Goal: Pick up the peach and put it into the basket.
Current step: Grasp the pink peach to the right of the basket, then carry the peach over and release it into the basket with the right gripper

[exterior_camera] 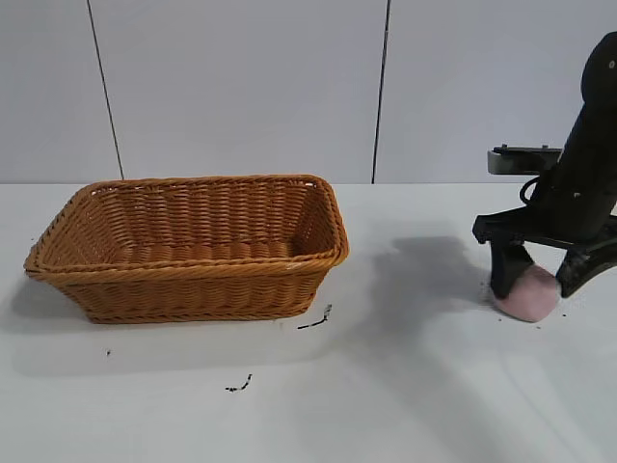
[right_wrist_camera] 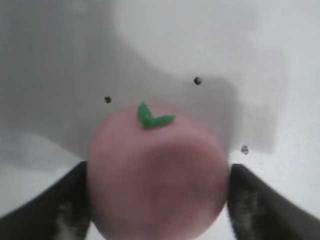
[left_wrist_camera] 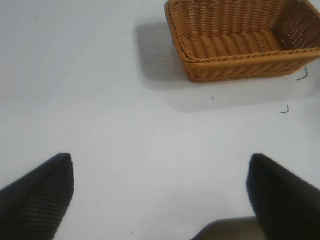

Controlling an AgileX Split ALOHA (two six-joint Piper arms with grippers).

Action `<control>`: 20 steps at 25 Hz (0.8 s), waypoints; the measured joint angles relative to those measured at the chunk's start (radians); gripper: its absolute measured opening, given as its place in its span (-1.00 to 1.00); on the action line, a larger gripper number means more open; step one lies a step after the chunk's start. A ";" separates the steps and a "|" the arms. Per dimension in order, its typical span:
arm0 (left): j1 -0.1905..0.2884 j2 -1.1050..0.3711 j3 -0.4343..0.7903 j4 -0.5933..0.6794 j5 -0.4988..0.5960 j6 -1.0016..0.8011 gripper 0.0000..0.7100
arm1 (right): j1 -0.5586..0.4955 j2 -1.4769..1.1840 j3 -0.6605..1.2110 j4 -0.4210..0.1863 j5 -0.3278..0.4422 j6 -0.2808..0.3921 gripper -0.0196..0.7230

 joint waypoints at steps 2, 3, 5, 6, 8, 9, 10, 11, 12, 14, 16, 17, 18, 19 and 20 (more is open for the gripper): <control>0.000 0.000 0.000 0.000 0.000 0.000 0.95 | 0.000 -0.035 -0.033 -0.003 0.021 -0.002 -0.86; 0.000 0.000 0.000 0.000 0.000 0.000 0.95 | -0.001 -0.053 -0.053 -0.003 0.043 -0.002 -0.87; 0.000 0.000 0.000 0.000 0.000 0.000 0.95 | -0.002 -0.096 -0.113 -0.002 0.093 0.001 -0.88; 0.000 0.000 0.000 0.000 0.000 0.000 0.95 | -0.002 -0.113 -0.149 -0.002 0.124 0.004 -0.88; 0.000 0.000 0.000 0.000 0.000 0.000 0.95 | -0.002 -0.132 -0.224 -0.001 0.185 0.012 -0.88; 0.000 0.000 0.000 0.000 0.000 0.000 0.95 | -0.002 -0.135 -0.254 0.000 0.219 0.020 -0.88; 0.000 0.000 0.000 0.000 0.000 0.000 0.95 | 0.002 -0.135 -0.285 -0.001 0.243 0.028 -0.88; 0.000 0.000 0.000 0.000 0.000 0.000 0.95 | 0.010 -0.135 -0.311 -0.005 0.270 0.029 -0.88; 0.000 0.000 0.000 0.000 0.000 0.000 0.95 | 0.022 -0.135 -0.330 -0.008 0.285 0.032 -0.88; 0.000 0.000 0.000 0.000 0.000 0.000 0.95 | 0.051 -0.135 -0.367 -0.008 0.299 0.033 -0.88; 0.000 0.000 0.000 0.000 0.000 0.000 0.95 | 0.104 -0.127 -0.421 -0.009 0.304 0.056 -0.88; 0.000 0.000 0.000 0.000 0.000 0.000 0.95 | 0.126 -0.118 -0.454 -0.009 0.304 0.067 -0.88; 0.000 0.000 0.000 0.000 0.000 0.000 0.95 | 0.150 -0.106 -0.485 -0.010 0.305 0.078 -0.88; 0.000 0.000 0.000 0.000 0.000 0.000 0.95 | 0.185 -0.086 -0.533 -0.011 0.308 0.083 -0.88; 0.000 0.000 0.000 0.000 0.000 0.000 0.95 | 0.210 -0.067 -0.569 -0.012 0.316 0.085 -0.88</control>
